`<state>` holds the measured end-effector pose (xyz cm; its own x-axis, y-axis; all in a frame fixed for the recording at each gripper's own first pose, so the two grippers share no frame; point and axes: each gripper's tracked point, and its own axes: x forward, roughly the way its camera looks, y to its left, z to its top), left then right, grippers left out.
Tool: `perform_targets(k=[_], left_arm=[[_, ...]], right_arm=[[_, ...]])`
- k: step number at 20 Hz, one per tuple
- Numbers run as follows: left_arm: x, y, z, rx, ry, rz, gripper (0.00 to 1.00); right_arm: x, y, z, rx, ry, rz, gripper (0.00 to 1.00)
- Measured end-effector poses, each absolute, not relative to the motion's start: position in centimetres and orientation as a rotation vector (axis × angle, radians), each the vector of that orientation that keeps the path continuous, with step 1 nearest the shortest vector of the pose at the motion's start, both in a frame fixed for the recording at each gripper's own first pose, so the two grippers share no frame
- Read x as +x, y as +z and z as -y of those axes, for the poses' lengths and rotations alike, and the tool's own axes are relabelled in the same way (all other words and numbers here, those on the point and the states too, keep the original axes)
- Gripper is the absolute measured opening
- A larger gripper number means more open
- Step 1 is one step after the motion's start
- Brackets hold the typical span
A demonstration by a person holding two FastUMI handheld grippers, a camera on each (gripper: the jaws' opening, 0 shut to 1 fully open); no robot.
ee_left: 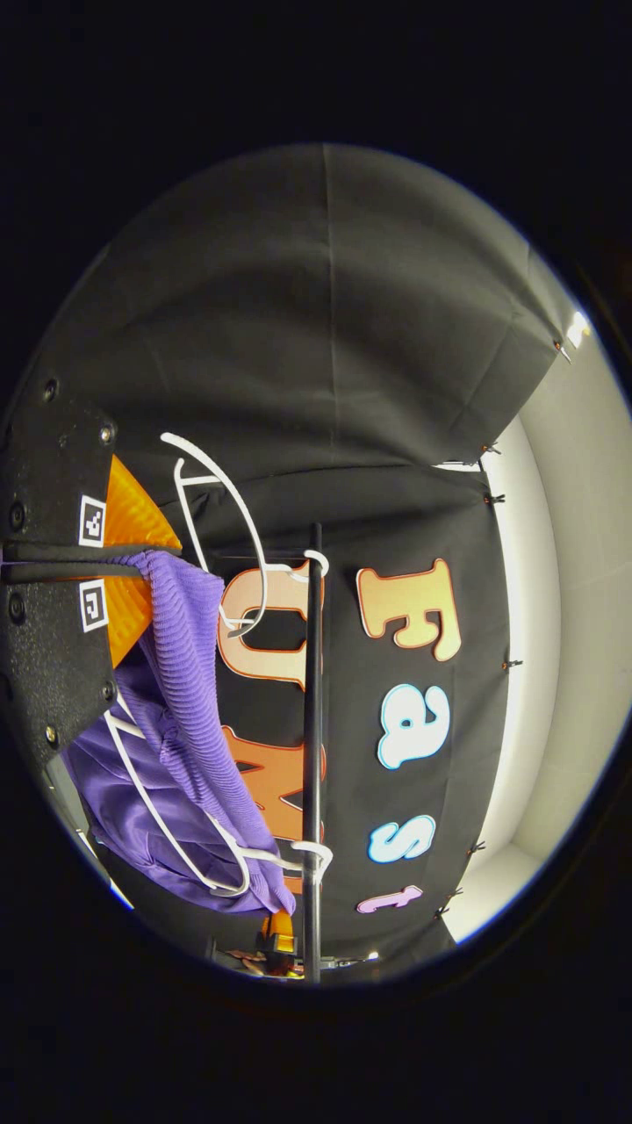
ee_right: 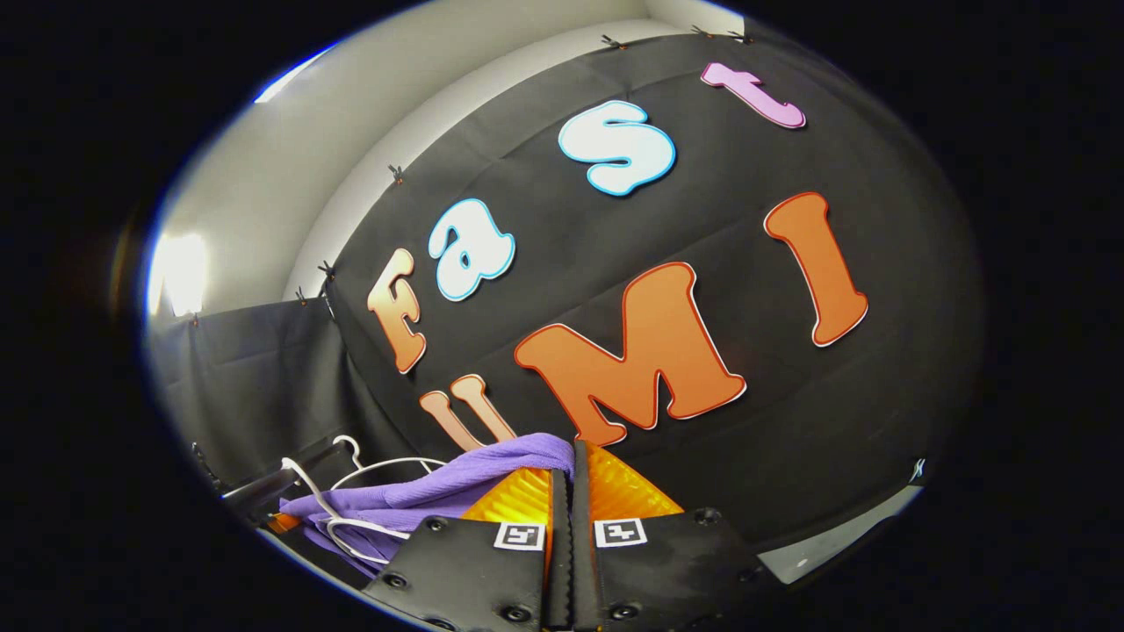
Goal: Grasp the clothes on the hanger with both hands and then place them into the laundry hamper below.
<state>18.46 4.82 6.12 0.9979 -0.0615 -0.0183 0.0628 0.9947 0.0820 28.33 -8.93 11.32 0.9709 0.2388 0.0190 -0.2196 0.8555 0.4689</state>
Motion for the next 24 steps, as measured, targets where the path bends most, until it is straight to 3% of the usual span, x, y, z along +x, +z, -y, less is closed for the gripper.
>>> perform_targets(k=[9, 24], left_arm=[[20.8, 1.4, -2.2, 0.115, -0.109, -0.108, 0.0], [19.0, -9.0, -3.6, 0.051, -0.079, -0.26, 0.0]], right_arm=[[31.5, 6.1, 10.7, 0.488, 0.186, -0.135, 0.08], [28.3, -7.7, 10.6, 0.53, 0.138, -0.316, 0.07]])
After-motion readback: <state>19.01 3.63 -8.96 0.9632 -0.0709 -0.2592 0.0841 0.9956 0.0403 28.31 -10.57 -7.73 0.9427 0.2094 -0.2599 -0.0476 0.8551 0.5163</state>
